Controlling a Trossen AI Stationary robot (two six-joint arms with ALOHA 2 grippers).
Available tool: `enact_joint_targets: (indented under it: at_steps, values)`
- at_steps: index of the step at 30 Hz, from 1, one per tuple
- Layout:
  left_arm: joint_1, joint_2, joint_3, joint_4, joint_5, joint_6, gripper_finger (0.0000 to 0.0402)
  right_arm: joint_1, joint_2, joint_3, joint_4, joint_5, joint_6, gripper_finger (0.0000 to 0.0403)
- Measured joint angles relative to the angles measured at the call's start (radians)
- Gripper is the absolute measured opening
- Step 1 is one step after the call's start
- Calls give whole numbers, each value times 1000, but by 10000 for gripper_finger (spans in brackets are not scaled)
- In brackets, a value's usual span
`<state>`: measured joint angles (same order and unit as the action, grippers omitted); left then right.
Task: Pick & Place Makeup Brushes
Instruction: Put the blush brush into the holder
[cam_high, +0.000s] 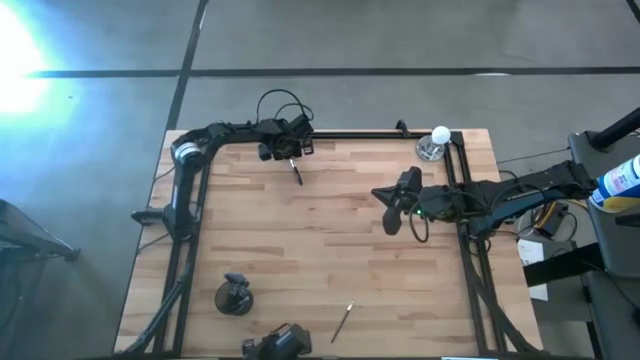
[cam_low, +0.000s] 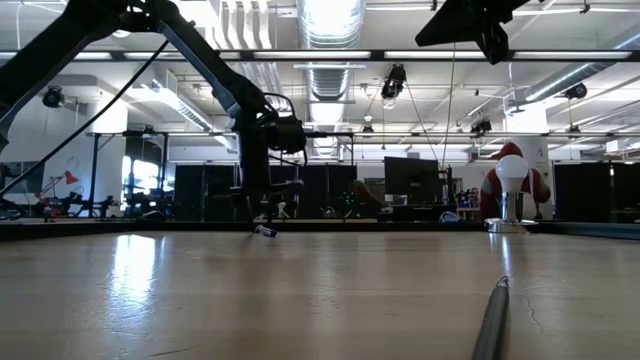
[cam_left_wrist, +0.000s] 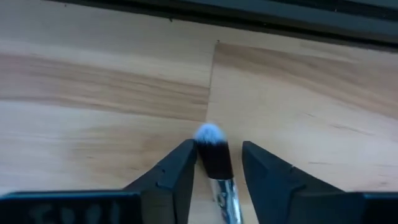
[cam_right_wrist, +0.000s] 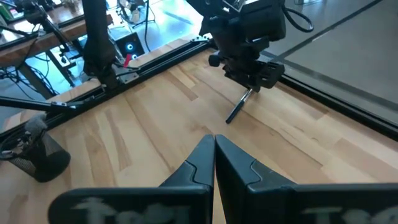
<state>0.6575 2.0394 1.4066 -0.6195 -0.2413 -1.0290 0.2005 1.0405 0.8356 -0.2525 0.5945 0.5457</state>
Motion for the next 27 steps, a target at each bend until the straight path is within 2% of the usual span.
enact_joint_targets:
  at_steps: [3, 10, 16, 22, 27]
  values:
    - [2, 8, -9, 14, -8, 36, 109, 0, 0, 0, -2, 0, -6, 8]
    - [8, 9, -17, 18, -29, 118, 19, 0, 0, 0, -4, 0, -7, 8]
    - [9, -46, -23, 26, -30, 230, 7, 0, 0, 0, -4, 0, -7, 8]
    - [-8, -231, -37, 26, -58, 332, 3, 0, 0, 0, -4, 1, -7, 8]
    - [-66, -452, -137, 28, -99, 372, 2, 0, 0, 0, -1, 11, -7, 8]
